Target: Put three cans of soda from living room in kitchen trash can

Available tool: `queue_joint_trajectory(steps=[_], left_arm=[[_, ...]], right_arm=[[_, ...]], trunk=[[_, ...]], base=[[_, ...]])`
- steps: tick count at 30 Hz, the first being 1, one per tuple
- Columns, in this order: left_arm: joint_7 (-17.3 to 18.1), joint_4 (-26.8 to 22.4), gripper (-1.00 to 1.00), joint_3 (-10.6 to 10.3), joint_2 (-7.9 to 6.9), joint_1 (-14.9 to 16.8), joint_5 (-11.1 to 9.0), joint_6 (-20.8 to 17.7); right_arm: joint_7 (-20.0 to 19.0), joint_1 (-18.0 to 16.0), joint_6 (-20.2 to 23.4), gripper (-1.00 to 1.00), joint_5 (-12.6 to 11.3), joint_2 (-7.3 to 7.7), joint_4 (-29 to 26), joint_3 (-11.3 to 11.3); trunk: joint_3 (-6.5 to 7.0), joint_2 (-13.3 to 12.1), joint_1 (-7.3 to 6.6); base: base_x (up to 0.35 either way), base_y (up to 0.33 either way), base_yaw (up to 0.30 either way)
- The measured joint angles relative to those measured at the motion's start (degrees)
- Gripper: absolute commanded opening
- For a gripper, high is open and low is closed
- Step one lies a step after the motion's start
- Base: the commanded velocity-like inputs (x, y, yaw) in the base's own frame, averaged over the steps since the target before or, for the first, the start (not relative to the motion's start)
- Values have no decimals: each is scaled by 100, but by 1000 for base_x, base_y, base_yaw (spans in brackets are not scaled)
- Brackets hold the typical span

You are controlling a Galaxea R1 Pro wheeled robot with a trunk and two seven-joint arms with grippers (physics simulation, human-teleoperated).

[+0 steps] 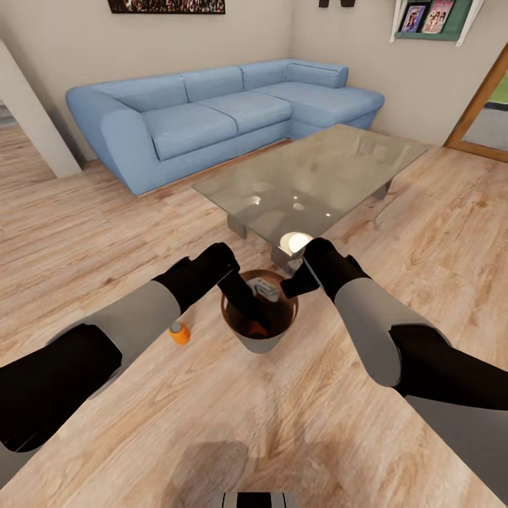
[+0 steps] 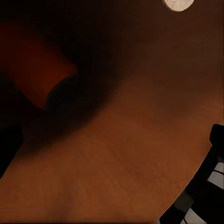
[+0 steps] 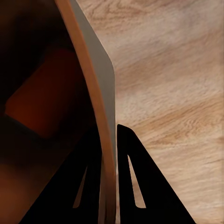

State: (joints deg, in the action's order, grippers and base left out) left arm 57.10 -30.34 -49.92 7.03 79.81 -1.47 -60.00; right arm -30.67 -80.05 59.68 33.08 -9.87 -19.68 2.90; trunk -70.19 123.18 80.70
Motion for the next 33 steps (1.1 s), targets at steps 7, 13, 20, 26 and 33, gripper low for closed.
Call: queue_joint_trajectory(steps=[7, 13, 20, 26, 33], left_arm=[[69, -597, 100, 78, -414, -208, -33, 28], [260, -1815, 100, 953, -1805, -475, -69, 99], [780, -2381, 100, 2994, -2807, -1053, -53, 602], [751, -2357, 100, 3929, -2978, -1540, -62, 898], [527, -2137, 100, 3911, -2756, -1770, -58, 701]], right_arm=[[-3, 12, 7, -100, -30, 48, -5, 126], [6, 41, -11, -100, 68, 203, -20, 117], [-4, 59, 12, -100, -44, 387, -33, 132], [-13, 60, 15, -100, 300, 661, 42, 8], [16, -153, 5, -100, 1183, 895, 273, -220]], trunk=[[0, 0, 0], [0, 0, 0], [0, 0, 0], [-1, 1, 1], [-1, 1, 1]], base=[[0, 0, 0], [0, 0, 0], [0, 0, 0], [0, 0, 0], [0, 0, 0]])
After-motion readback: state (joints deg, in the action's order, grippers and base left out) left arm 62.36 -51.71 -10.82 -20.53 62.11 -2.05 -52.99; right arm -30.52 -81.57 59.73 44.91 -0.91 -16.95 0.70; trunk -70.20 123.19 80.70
